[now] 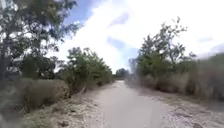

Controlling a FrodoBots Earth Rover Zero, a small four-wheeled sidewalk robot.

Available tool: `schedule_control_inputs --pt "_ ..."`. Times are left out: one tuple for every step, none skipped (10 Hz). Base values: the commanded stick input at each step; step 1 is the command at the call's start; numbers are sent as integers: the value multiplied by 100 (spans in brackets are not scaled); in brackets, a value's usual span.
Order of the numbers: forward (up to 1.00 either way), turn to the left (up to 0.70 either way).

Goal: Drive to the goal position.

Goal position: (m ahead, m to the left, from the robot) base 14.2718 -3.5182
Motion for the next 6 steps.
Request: schedule_control_inputs --pt "45 0" --pt "45 0" --pt "45 0" --pt "45 0" --pt "45 0" --pt "45 0"
